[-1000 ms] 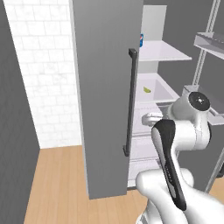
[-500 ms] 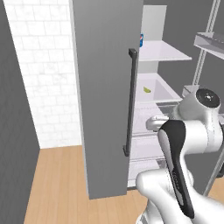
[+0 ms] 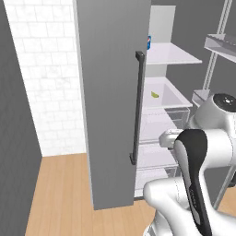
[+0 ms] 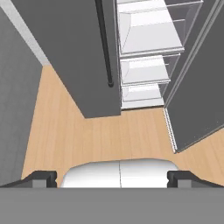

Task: Grab a lemon wedge from the fridge and one ice cube from the ice bowl, and put them in the glass of lemonade.

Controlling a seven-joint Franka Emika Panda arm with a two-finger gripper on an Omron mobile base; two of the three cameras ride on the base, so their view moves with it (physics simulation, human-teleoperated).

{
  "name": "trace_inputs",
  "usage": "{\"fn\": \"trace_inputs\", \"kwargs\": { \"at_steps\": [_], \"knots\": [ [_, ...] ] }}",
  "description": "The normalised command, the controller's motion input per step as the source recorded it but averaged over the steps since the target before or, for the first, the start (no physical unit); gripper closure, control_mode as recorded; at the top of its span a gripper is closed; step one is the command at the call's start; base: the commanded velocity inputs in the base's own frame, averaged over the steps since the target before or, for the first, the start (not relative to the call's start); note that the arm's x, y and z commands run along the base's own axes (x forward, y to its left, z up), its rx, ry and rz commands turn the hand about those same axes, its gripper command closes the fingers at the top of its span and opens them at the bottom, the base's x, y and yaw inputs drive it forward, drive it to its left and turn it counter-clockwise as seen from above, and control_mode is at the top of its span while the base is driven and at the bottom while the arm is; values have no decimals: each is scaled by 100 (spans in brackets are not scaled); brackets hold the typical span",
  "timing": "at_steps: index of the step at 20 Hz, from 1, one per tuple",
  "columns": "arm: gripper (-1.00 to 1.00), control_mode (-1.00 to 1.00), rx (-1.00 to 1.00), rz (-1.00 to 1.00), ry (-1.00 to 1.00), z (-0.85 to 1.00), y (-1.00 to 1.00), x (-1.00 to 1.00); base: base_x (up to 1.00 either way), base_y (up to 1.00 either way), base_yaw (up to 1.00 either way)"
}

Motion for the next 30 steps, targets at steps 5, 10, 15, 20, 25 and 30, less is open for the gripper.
{"fn": "trace_inputs", "kwargs": {
  "at_steps": [5,10,15,20,25,30],
  "knots": [
    [-100,-100,0,0,0,-27,-5,-9,0,0,0],
    [-100,-100,0,0,0,-17,-4,-2,0,0,0],
    [-100,-100,0,0,0,-1,-11,0,0,0,0],
    [-100,-100,0,0,0,0,-21,0,0,0,0],
    [-100,-100,0,0,0,0,-19,0,0,0,0],
    [-100,100,0,0,0,0,-1,0,0,1,0]
  ]
}}
